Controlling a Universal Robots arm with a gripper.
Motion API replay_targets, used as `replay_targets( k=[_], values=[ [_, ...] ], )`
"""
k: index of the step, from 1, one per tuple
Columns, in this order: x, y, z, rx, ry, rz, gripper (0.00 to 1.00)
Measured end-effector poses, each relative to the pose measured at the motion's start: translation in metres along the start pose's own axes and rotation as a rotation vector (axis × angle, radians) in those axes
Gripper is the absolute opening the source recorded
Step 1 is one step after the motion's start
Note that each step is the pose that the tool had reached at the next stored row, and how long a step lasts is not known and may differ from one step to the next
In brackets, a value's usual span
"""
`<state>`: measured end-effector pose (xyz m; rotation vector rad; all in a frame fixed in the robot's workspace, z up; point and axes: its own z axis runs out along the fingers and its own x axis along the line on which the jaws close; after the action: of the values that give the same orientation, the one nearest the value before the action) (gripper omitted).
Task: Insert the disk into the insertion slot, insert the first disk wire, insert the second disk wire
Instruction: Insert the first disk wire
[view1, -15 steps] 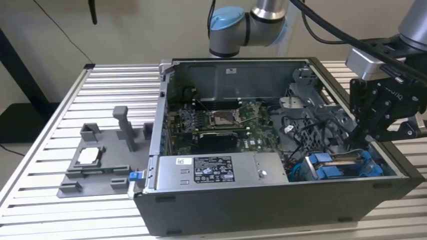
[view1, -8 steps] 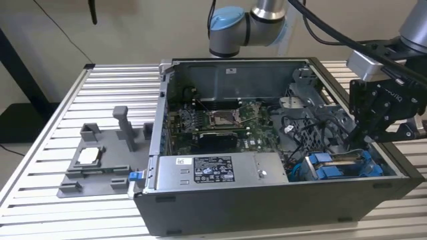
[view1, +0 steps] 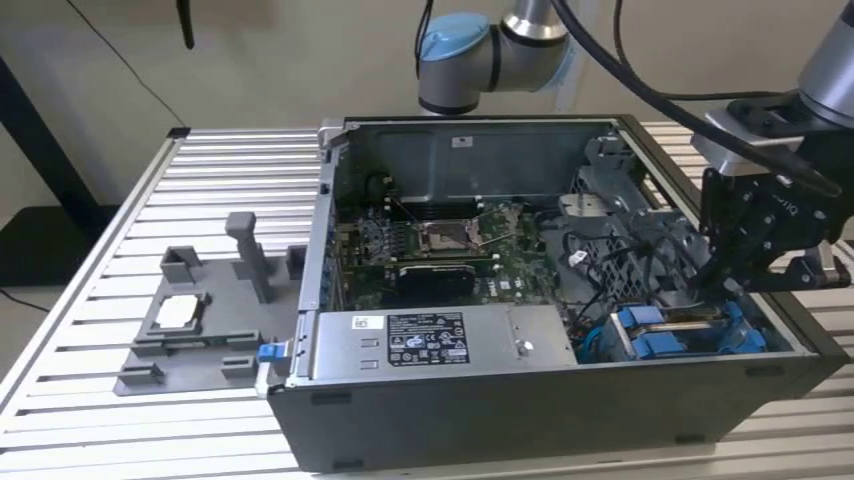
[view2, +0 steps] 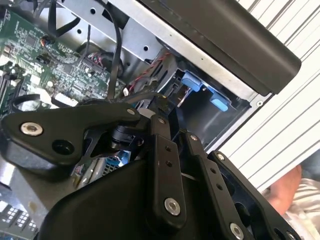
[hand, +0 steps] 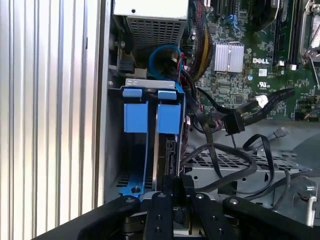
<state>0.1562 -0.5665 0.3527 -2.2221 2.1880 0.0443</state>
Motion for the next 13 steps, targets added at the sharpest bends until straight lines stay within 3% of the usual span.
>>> replay_targets(
  k=[4, 7, 9, 13],
  values=[
    [0.0001, -0.0001, 0.0042, 0.0015, -0.002, 0.05, 0.19],
    [0.0004, -0.0003, 0.0059, -0.0012, -0.0077, 0.061, 0.19],
    [0.0009, -0.0014, 0.0069, -0.0057, -0.0155, 0.061, 0.19],
    [0.0054, -0.0054, 0.0083, -0.0203, -0.037, 0.062, 0.19]
  ],
)
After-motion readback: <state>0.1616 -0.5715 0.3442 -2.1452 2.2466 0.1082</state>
